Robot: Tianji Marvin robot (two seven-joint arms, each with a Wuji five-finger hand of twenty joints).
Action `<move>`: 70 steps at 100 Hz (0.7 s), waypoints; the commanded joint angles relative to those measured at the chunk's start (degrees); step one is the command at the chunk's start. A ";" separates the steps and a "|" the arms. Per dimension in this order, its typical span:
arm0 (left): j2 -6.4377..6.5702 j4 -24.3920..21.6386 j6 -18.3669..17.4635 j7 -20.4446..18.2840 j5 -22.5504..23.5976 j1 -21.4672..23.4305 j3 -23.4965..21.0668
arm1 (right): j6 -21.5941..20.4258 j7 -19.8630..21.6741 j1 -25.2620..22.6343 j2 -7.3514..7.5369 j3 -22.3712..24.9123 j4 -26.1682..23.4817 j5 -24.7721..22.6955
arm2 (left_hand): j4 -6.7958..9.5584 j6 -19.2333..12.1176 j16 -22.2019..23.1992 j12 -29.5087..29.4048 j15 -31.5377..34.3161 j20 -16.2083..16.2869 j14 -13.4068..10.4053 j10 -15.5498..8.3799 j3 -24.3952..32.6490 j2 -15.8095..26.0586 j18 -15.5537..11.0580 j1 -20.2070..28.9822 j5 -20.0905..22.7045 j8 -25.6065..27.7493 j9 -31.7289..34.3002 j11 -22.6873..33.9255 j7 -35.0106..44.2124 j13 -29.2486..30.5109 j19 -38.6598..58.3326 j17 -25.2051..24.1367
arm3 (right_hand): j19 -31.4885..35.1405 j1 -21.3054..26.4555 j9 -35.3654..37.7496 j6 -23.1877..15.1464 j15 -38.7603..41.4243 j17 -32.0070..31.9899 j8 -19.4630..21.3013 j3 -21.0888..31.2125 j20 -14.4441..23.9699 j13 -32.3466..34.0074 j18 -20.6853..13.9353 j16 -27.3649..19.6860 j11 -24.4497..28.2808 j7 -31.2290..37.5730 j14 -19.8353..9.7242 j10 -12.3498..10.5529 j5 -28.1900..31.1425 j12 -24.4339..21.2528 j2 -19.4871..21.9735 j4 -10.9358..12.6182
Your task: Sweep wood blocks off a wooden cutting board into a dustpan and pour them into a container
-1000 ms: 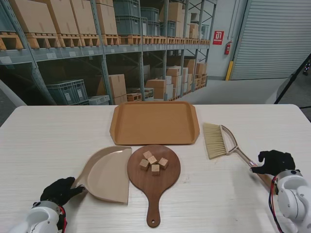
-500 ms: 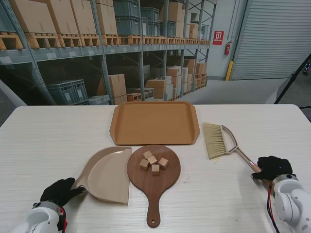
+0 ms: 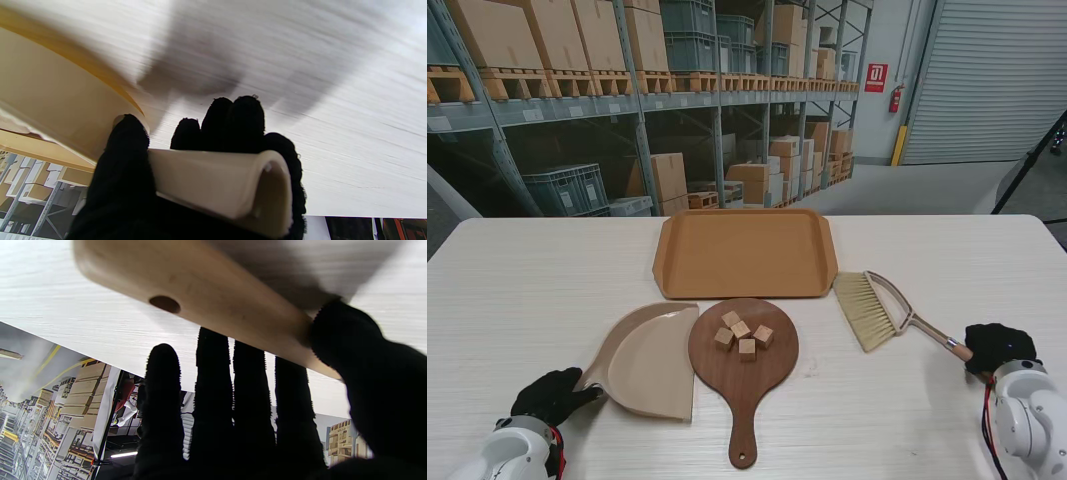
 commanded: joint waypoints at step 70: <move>0.01 0.07 0.03 -1.47 -0.37 -0.06 0.29 | -0.62 -3.16 1.92 -1.42 -0.04 2.07 7.89 | 0.13 -1.54 -0.08 0.73 2.08 0.05 -12.03 -19.46 5.76 8.76 -1.94 6.44 5.28 0.73 4.32 67.96 3.81 6.48 -0.77 -0.16 | -7.38 -14.31 -12.90 3.53 -5.92 -6.34 13.55 -1.43 -3.05 -9.83 -0.79 -0.87 0.20 -14.44 1.50 2.39 -1.29 -1.25 1.87 8.81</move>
